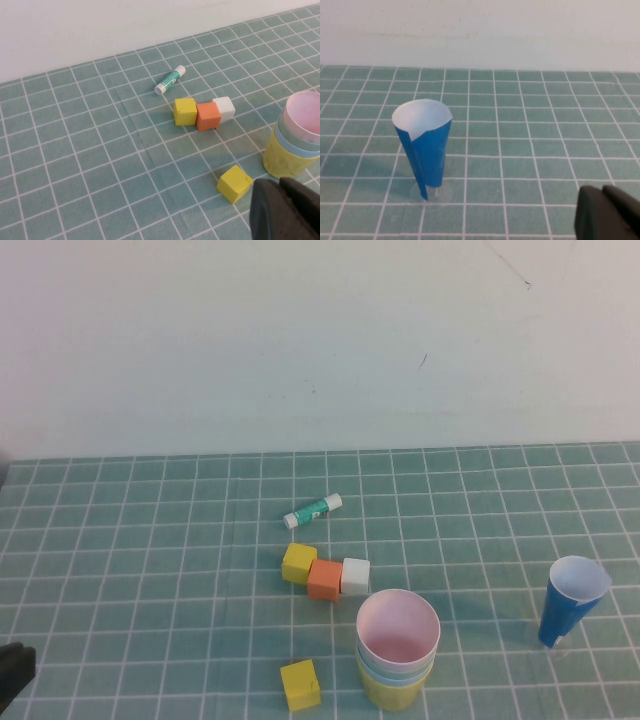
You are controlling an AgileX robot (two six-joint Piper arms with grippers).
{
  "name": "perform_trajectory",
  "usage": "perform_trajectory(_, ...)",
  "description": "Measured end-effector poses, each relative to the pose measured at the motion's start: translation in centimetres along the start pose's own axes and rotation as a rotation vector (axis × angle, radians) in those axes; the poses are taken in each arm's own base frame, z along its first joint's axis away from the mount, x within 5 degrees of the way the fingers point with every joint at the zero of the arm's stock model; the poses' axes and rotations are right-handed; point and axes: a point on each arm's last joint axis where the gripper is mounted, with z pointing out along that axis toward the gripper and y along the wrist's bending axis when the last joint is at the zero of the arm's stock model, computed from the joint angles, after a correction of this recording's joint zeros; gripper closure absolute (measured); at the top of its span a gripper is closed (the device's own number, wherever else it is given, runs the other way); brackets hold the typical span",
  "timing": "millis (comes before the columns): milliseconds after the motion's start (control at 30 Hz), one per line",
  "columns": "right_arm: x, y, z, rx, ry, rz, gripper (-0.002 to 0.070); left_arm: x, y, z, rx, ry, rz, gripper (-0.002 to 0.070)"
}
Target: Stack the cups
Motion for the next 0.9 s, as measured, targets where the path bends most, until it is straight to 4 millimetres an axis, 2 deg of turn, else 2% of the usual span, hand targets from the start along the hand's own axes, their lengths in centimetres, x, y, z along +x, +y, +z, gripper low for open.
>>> perform_trajectory(133, 0.0, 0.0, 0.0, 0.0, 0.0, 0.0, 0.0678, 0.5, 0.0, 0.5, 0.007, 0.004, 0.005, 0.0677)
perform_trajectory(300, 0.0, 0.0, 0.0, 0.0, 0.0, 0.0, 0.0678, 2.9, 0.4, 1.7, -0.023, 0.025, 0.082, 0.0677)
perform_trajectory(500, 0.0, 0.0, 0.0, 0.0, 0.0, 0.001, 0.0678, 5.2, 1.9, 2.1, -0.169, -0.16, -0.018, 0.0677)
perform_trajectory(700, 0.0, 0.0, 0.0, 0.0, 0.0, 0.001, 0.0678, 8.6, 3.0, 2.6, -0.304, -0.353, -0.123, 0.0677)
perform_trajectory(900, 0.0, 0.0, 0.0, 0.0, 0.0, 0.001, 0.0678, 11.9, 3.5, 4.0, -0.338, -0.345, -0.138, 0.0677)
